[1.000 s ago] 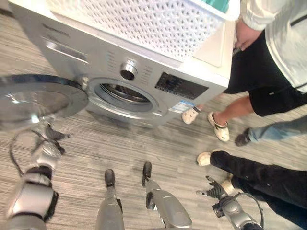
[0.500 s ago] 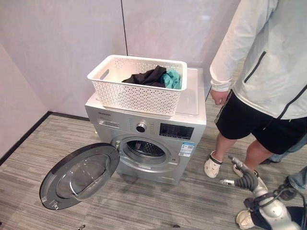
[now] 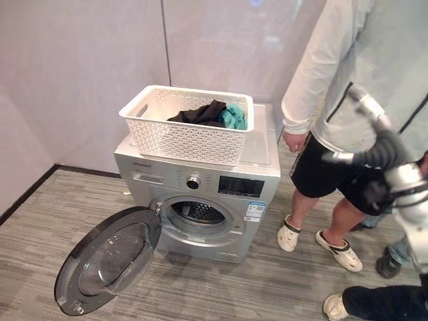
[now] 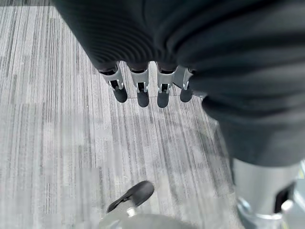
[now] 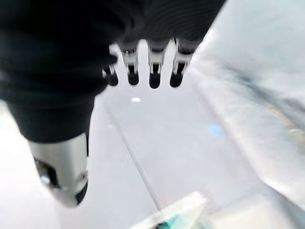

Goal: Grab the laundry basket,head to the washer,open it,put in the laundry and shut it.

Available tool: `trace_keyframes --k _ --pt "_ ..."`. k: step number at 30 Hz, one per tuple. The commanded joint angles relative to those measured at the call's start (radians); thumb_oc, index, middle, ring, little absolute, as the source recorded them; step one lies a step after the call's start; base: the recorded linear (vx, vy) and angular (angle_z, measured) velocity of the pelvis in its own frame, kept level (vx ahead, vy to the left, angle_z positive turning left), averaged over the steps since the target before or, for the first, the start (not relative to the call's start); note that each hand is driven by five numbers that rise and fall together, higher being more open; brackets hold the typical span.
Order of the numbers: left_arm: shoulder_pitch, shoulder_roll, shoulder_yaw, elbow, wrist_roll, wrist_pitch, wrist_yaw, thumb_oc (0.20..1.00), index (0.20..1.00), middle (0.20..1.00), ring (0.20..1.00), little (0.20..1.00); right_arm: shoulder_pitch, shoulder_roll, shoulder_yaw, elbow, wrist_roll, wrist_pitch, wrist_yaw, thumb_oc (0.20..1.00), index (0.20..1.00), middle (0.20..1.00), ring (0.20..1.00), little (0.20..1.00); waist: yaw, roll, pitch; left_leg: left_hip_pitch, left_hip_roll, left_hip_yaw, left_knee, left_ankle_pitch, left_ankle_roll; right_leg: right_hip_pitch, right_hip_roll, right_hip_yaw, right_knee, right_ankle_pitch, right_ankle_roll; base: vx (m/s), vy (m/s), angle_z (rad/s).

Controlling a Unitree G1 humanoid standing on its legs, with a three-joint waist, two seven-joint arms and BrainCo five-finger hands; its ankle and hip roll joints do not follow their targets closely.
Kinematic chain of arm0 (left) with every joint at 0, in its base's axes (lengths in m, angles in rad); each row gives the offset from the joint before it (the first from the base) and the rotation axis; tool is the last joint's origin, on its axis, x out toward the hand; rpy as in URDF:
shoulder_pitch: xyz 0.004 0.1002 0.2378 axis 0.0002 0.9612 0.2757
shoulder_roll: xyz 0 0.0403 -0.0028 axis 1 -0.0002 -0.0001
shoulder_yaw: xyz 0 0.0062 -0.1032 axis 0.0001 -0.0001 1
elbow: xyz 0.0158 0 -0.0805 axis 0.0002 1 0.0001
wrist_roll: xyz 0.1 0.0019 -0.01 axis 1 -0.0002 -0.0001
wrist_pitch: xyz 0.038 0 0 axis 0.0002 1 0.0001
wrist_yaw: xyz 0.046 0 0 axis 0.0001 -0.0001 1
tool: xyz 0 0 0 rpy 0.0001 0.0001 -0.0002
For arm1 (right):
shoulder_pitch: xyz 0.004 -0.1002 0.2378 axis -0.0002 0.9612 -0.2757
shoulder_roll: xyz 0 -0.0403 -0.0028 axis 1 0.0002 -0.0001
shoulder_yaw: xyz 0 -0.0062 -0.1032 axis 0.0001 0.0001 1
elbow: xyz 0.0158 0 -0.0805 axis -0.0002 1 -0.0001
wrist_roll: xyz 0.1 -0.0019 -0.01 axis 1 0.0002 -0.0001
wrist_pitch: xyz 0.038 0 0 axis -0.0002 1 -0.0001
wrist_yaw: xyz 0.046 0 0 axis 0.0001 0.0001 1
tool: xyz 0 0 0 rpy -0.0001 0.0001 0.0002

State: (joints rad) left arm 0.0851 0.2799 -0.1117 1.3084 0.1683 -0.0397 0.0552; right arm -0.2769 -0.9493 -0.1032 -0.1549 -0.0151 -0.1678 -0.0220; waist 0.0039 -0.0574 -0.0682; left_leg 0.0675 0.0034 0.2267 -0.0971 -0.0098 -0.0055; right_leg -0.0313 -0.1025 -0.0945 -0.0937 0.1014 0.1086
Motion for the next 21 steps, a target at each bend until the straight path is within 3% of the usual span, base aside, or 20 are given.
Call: trace_keyframes --k 1,2,6,8,10,21 --pt "-0.039 0.051 -0.026 0.041 0.030 0.005 -0.012 1.000 1.000 1.000 1.000 1.000 -0.065 -0.047 0.052 0.101 -0.019 -0.007 -0.045 1.000 1.000 1.000 1.000 1.000 0.041 -0.032 0.004 -0.031 -0.022 -0.089 0.010 -0.026 0.010 0.016 -0.064 -0.041 0.018 0.002 0.077 -0.01 -0.004 0.04" --pt "-0.037 0.053 -0.057 0.042 0.024 0.006 -0.014 1.000 1.000 1.000 1.000 1.000 -0.203 -0.081 0.163 0.229 -0.027 0.010 -0.062 1.000 1.000 1.000 1.000 1.000 0.057 -0.042 0.005 -0.030 -0.024 -0.092 0.010 -0.024 0.010 0.017 -0.065 -0.042 0.017 0.007 0.077 -0.01 -0.006 0.06" --pt "-0.037 0.052 -0.088 0.052 0.010 0.007 -0.019 1.000 1.000 1.000 1.000 1.000 -0.454 -0.127 0.363 0.430 -0.062 0.039 -0.073 1.000 1.000 1.000 1.000 1.000 0.069 -0.053 0.009 -0.033 -0.025 -0.093 0.010 -0.021 0.008 0.016 -0.065 -0.045 0.016 0.012 0.077 0.00 0.000 -0.03" --pt "-0.040 0.064 -0.111 0.054 -0.009 0.009 -0.018 1.000 1.000 1.000 1.000 1.000 -0.710 -0.150 0.588 0.628 -0.126 0.073 -0.049 1.000 1.000 1.000 1.000 1.000 0.080 -0.065 0.018 -0.038 -0.025 -0.095 0.010 -0.016 0.007 0.011 -0.064 -0.045 0.016 0.017 0.076 -0.03 0.008 0.06" --pt "-0.050 0.067 -0.124 0.062 -0.018 0.013 -0.023 1.000 1.000 1.000 1.000 1.000 -0.855 -0.146 0.739 0.755 -0.186 0.089 -0.018 1.000 1.000 1.000 1.000 1.000 0.084 -0.073 0.027 -0.043 -0.024 -0.101 0.010 -0.013 0.005 0.009 -0.062 -0.047 0.016 0.018 0.074 0.00 0.003 -0.03" --pt "-0.073 0.076 -0.189 0.070 -0.009 0.018 -0.032 1.000 1.000 1.000 1.000 1.000 -1.131 -0.011 1.009 1.041 -0.195 0.100 0.070 1.000 1.000 1.000 1.000 1.000 0.119 -0.089 0.064 -0.094 -0.030 -0.126 0.010 0.006 0.003 -0.013 -0.070 -0.070 0.010 0.031 0.079 0.01 0.011 0.07"
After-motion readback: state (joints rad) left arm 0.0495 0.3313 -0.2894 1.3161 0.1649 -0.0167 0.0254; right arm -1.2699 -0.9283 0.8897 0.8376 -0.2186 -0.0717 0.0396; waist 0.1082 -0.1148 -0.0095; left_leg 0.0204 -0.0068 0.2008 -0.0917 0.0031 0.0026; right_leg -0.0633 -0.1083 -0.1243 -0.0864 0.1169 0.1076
